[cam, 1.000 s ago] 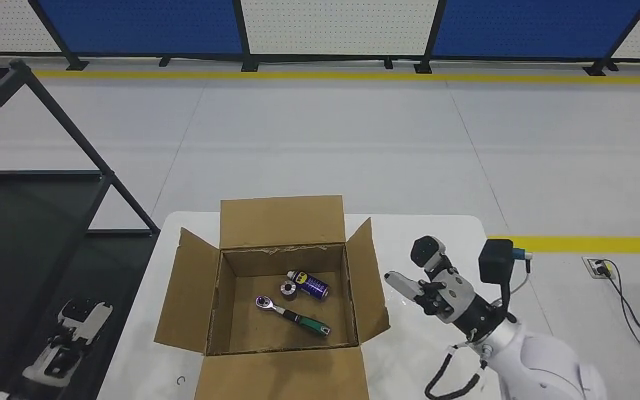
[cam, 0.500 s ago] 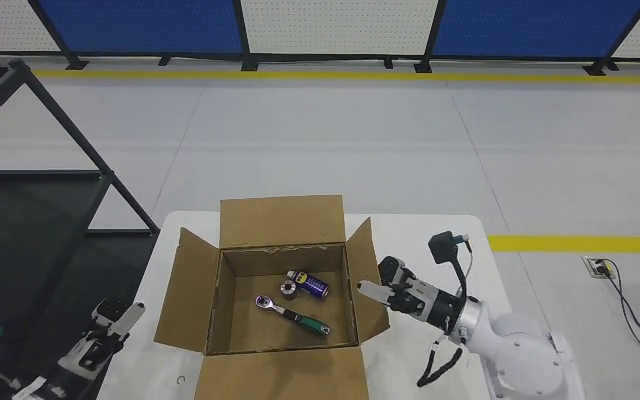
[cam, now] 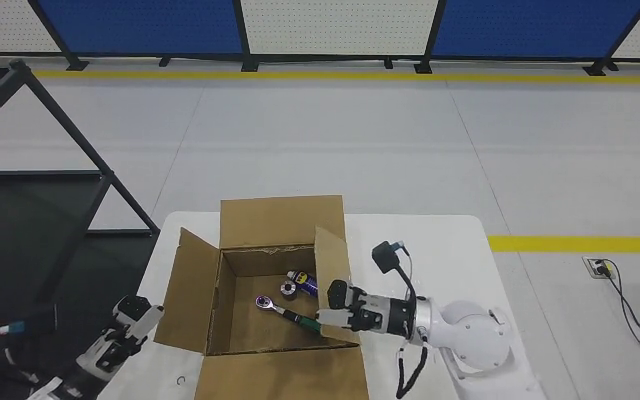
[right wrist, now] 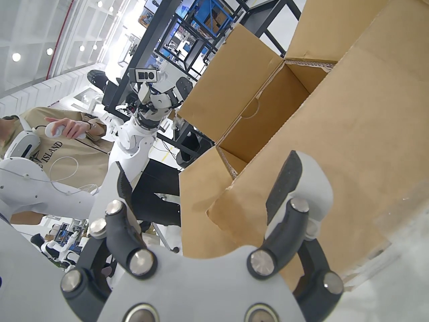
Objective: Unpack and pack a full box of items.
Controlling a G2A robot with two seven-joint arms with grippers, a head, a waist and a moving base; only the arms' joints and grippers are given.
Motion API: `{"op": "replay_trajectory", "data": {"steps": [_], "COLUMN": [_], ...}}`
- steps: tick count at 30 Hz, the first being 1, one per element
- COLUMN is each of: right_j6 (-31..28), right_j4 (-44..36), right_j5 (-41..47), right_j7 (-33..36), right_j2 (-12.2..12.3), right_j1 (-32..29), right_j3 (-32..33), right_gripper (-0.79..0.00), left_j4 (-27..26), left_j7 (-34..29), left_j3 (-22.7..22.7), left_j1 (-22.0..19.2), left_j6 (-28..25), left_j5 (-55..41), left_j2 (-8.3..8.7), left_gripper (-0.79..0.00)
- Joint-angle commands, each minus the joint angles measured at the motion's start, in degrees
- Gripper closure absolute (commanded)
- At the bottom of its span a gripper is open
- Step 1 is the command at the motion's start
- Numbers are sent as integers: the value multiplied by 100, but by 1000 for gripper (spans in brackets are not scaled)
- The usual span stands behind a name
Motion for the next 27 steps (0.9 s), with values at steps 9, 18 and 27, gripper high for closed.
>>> {"op": "replay_trajectory", "data": {"steps": [9,18,27], "right_j6": [0,49,17], "right_j4": [603,1044,1224], "right_j5": [12,149,246], "right_j7": [-327,-246,-303], "right_j2": [33,81,142], "right_j1": [293,477,544], "right_j3": [-301,-486,-548], "right_gripper": [-785,-785,-785], "left_j4": [-17,24,108], "left_j7": [-85,-384,-689], "left_j3": [282,672,1229], "left_j1": [-94,-315,-558], "left_j6": [58,136,173], "left_j5": [4,173,500], "left_j2": [28,73,114], "left_gripper": [-785,-785,-785]}}
